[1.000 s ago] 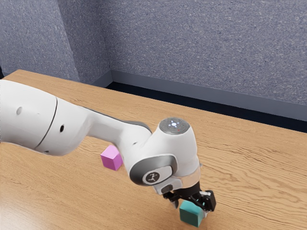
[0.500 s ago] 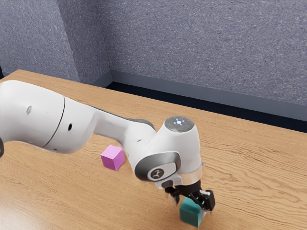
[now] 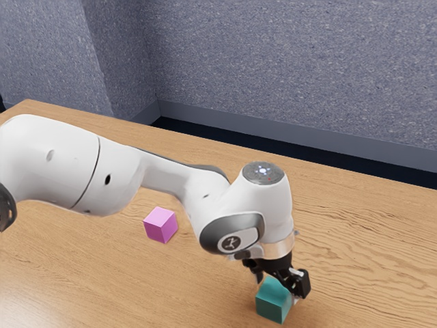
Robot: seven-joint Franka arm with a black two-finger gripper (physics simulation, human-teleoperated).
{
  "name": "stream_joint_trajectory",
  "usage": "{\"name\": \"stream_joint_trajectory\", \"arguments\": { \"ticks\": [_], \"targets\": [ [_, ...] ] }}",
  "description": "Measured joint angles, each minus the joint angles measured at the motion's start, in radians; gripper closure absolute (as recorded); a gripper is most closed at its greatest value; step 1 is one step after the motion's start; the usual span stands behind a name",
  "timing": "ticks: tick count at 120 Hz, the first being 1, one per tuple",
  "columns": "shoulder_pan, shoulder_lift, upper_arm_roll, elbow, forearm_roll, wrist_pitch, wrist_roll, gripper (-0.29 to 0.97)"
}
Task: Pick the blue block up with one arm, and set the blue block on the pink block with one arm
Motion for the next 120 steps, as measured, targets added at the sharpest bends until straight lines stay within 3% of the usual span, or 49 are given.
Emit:
{"name": "stream_joint_trajectory", "arguments": {
  "ticks": [59, 97, 120],
  "targets": [
    [0.000, 0.033, 0.026, 0.018, -0.059, -0.017, -0.040, 0.00],
    [0.000, 0.056, 0.025, 0.041, -0.009, -0.014, -0.046, 0.00],
    [0.000, 0.078, 0.041, 0.059, -0.090, -0.012, -0.047, 0.00]
  ]
}}
